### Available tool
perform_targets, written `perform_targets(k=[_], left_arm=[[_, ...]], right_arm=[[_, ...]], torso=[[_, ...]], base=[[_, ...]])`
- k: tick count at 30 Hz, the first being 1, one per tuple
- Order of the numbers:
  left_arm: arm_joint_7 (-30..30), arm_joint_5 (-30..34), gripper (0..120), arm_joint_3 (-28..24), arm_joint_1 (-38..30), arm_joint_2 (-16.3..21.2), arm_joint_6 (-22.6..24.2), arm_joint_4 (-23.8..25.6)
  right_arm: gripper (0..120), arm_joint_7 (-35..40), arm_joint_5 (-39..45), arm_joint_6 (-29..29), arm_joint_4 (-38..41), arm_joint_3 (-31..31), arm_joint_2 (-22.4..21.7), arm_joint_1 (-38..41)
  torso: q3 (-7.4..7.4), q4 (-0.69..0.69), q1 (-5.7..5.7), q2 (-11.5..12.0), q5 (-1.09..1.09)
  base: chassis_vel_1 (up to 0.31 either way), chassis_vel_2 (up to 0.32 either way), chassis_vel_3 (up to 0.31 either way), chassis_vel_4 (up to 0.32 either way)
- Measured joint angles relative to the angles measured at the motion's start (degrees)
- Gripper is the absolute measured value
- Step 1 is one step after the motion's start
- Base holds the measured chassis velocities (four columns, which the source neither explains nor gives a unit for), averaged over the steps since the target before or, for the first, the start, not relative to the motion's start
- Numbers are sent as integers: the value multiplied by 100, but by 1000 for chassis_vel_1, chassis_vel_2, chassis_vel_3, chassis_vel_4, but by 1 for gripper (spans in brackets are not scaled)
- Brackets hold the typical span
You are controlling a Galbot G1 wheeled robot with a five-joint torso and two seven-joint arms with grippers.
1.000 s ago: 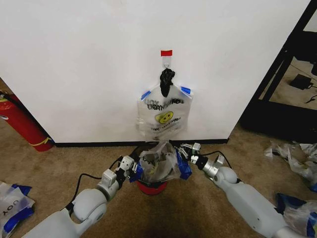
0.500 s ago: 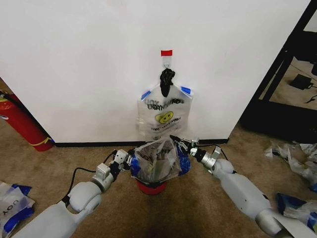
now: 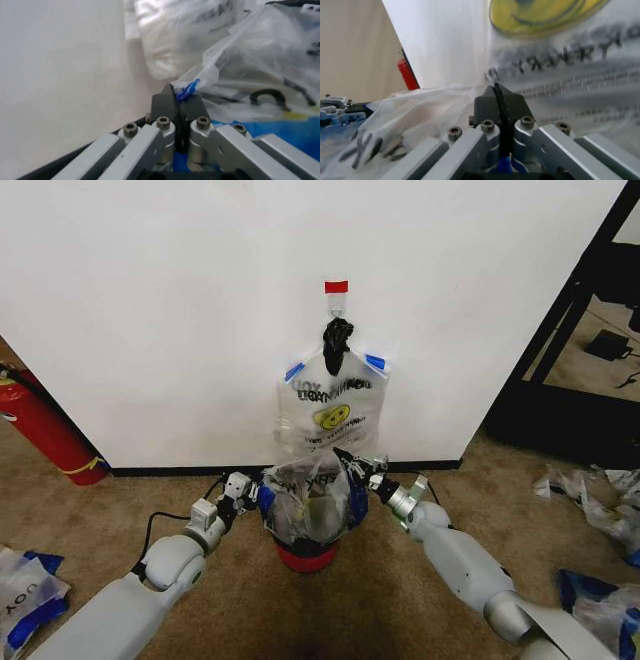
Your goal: Pick up the garbage bag from the wall and place it over the trash bin.
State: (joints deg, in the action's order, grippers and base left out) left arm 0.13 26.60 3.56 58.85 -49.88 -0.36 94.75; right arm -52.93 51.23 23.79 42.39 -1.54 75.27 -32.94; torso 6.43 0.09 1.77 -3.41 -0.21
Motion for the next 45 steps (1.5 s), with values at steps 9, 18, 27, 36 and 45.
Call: perform_targets(k=[9,18,27,36,45], left_arm=[[30,-2,0,10,-30,-24,-14,-284],[300,-181,0,20,53,-13,-155,-514],[418,-271,0,-50,0,-165,-452,-773],[420,-273,0,-39,-166,-340,-585,-893],[264,-464,0,-53,-214,-518,-569,-1239]], right_arm=[[0,68,-247,36,-276,72,150,-6],[0,72,-389,29,-412,152,130,-82],[0,137,-614,175,-538,208,145,-212],[0,327,-196,366,-609,216,382,-21],[0,653,-451,415,-775,175,534,41]], torso=[[0,0,0,0,0],[0,0,0,0,0],[0,0,0,0,0],[0,-1,0,0,1],[0,0,0,0,0]], base=[[0,0,0,0],[0,0,0,0],[0,0,0,0],[0,0,0,0],[0,0,0,0]])
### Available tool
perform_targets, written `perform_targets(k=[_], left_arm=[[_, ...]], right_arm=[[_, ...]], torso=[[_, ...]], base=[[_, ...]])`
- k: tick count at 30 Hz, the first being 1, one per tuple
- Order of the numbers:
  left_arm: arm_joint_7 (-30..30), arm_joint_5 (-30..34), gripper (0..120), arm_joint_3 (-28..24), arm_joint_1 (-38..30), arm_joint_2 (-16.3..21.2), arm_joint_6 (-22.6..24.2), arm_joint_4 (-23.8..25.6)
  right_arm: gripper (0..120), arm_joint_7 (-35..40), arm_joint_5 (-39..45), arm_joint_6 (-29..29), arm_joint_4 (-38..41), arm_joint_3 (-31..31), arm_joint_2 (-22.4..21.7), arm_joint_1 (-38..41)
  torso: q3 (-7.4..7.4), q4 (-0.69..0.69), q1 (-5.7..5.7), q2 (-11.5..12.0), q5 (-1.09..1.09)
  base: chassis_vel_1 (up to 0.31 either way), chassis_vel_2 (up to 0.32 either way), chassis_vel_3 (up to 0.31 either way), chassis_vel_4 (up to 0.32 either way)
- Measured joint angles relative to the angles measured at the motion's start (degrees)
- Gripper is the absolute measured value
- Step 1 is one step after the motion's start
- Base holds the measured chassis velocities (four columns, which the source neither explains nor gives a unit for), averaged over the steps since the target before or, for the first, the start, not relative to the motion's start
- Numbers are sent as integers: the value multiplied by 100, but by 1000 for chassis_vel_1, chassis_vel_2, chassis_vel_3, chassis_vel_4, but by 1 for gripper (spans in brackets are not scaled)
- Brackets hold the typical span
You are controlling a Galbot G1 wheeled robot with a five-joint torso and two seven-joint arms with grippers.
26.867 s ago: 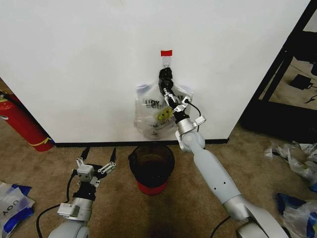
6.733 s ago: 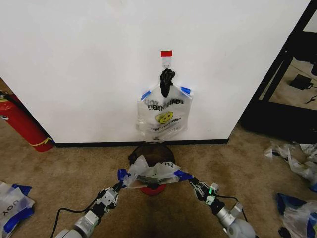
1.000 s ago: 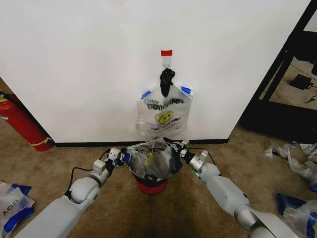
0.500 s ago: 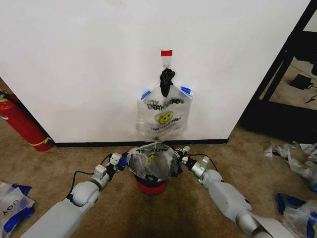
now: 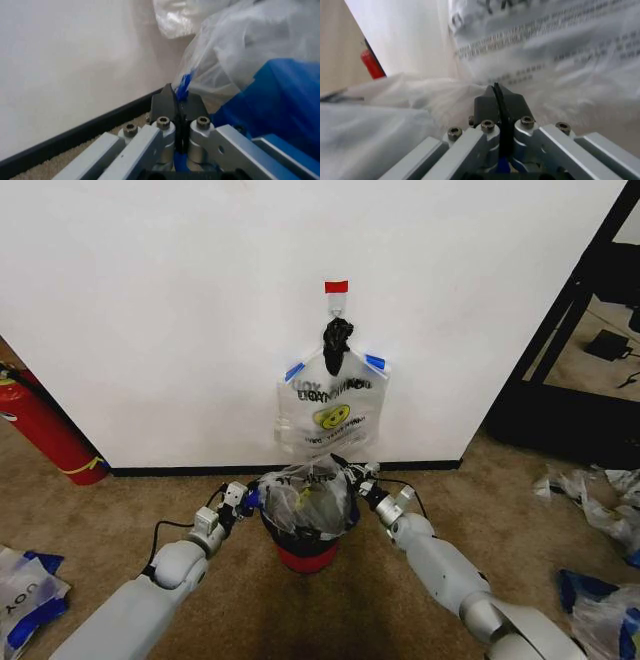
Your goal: Pick up the garbage bag from the wall and place it over the trash bin.
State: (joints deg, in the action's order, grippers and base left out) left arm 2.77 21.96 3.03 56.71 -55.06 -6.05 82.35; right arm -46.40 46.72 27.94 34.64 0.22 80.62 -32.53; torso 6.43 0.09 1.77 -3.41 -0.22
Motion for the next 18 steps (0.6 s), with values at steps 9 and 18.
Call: perform_targets(k=[9,18], left_arm=[[25,-109,0,30,169,48,-15,-16],[534,-173,0,164,471,198,-487,78]], right_arm=[[0,58,-417,-20,-17,16,-66,-171],[0,-406,-416,-46,153,11,-369,-417]], torso=[[0,0,0,0,1],[0,0,0,0,1]], base=[[0,0,0,0],[0,0,0,0]])
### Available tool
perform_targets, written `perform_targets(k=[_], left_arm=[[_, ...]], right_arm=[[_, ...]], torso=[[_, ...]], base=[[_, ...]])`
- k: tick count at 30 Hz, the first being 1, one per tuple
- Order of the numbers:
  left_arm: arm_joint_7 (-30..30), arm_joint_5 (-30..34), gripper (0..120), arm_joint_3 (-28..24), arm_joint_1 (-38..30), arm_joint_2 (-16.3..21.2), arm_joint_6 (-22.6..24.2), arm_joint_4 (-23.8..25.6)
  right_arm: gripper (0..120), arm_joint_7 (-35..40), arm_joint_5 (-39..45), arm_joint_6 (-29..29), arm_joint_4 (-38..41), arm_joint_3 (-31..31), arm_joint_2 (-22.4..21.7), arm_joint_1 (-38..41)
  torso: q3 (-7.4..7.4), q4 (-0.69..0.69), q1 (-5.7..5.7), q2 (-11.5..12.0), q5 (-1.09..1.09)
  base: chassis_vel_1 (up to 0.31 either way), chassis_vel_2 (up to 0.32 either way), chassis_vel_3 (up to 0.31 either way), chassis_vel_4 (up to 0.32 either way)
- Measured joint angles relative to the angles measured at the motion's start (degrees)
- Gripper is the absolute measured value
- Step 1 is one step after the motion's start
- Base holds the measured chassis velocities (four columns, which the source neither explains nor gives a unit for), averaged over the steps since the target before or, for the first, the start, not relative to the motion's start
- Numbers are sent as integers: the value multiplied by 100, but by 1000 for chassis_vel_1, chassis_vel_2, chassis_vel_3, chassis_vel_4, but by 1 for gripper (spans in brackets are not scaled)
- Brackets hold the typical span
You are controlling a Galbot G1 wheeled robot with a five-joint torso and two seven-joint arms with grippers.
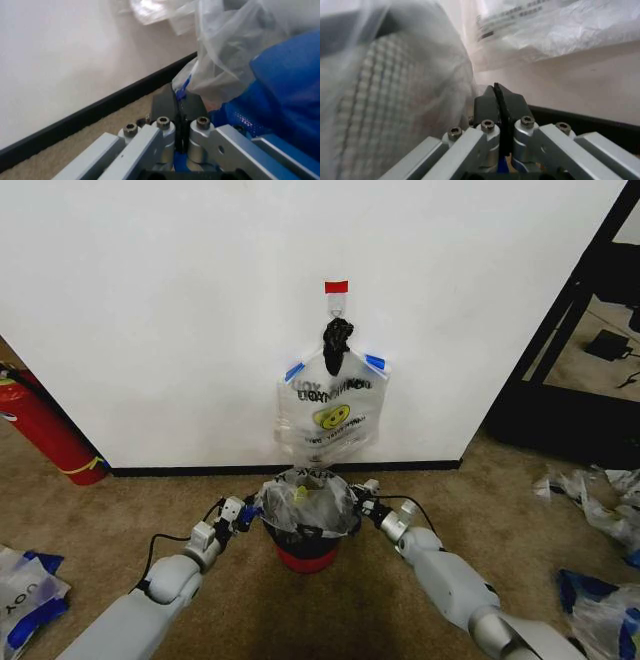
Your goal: Pick up the garbage bag from the wall and place it over the trash bin.
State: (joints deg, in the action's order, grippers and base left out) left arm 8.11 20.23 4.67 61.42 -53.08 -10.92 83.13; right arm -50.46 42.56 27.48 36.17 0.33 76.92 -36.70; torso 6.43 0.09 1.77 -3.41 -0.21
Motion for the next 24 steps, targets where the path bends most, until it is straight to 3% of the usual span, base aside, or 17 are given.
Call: perform_targets(k=[6,13,20,21,24], left_arm=[[170,-274,0,47,63,-9,-264,-58],[-45,-519,0,31,-6,-171,-341,-356],[-176,-366,0,28,123,-141,-388,-45],[-191,-348,0,31,158,-122,-401,14],[-281,-378,14,78,349,9,-549,268]], right_arm=[[0,-190,-7,18,-11,43,-79,-86],[0,-169,-76,111,-62,62,-63,-129],[0,-127,89,202,154,61,-117,-162],[3,-124,118,208,203,58,-144,-176],[18,-124,200,211,643,0,-440,-326]], torso=[[0,0,0,0,0],[0,0,0,0,0],[0,0,0,0,0],[0,0,0,0,0],[0,0,0,0,0]], base=[[0,0,0,0],[0,0,0,0],[0,0,0,0],[0,0,0,0],[0,0,0,0]])
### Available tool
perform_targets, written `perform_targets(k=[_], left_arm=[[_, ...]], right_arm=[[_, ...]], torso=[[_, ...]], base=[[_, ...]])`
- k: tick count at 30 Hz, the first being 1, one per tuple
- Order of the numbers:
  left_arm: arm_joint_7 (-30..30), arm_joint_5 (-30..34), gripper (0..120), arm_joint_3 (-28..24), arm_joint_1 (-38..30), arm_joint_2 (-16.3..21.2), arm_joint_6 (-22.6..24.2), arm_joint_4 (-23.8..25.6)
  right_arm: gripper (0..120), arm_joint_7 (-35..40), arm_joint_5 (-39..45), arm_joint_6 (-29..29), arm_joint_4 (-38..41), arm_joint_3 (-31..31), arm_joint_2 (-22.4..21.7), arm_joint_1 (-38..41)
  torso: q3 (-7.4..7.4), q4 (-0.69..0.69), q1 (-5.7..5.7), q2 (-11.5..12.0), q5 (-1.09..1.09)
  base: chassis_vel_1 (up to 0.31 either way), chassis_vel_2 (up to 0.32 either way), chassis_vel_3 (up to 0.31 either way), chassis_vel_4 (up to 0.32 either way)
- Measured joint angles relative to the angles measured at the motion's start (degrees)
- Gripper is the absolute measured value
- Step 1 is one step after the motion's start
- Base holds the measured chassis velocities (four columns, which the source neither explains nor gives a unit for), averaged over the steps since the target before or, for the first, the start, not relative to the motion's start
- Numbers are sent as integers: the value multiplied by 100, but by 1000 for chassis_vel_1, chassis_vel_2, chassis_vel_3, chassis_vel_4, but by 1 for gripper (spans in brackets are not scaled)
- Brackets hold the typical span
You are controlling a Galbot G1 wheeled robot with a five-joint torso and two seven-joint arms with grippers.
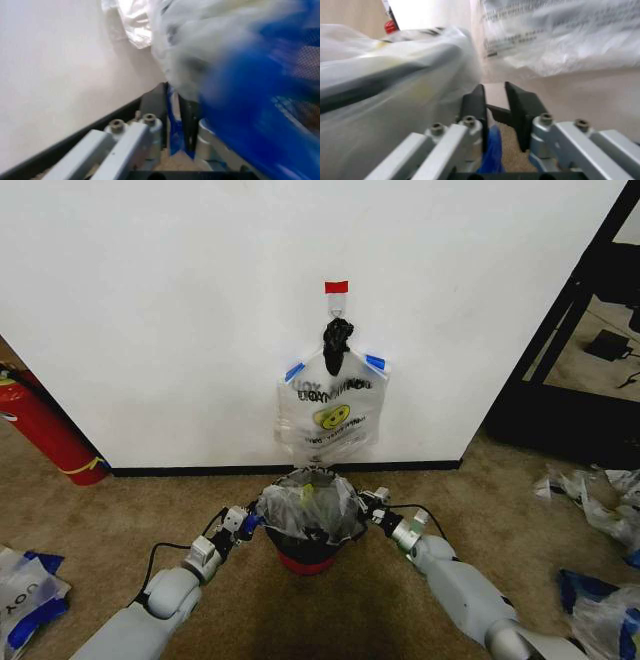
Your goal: Pick up the garbage bag from the wall and place it over the trash bin.
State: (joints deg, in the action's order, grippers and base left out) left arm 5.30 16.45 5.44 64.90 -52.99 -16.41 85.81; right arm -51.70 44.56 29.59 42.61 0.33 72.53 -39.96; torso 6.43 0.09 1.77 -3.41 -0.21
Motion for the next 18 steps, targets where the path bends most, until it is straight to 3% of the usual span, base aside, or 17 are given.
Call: perform_targets(k=[5,6,9,18], left_arm=[[-491,-393,28,5,120,171,-63,38],[-573,-528,36,18,207,272,-52,44],[-573,-620,43,44,275,338,-49,42],[-515,-906,77,205,666,607,-3,311]], right_arm=[[33,-2,-9,-18,331,-28,-316,-163],[40,-59,-80,-26,396,14,-465,-259],[46,-114,-108,-26,445,57,-566,-364],[80,-378,-134,41,1216,137,-1016,-1038]], torso=[[0,0,0,0,0],[0,-1,0,0,1],[0,0,0,0,0],[0,0,0,0,0]], base=[[0,0,0,0],[0,0,0,0],[0,0,0,0],[0,0,0,0]])
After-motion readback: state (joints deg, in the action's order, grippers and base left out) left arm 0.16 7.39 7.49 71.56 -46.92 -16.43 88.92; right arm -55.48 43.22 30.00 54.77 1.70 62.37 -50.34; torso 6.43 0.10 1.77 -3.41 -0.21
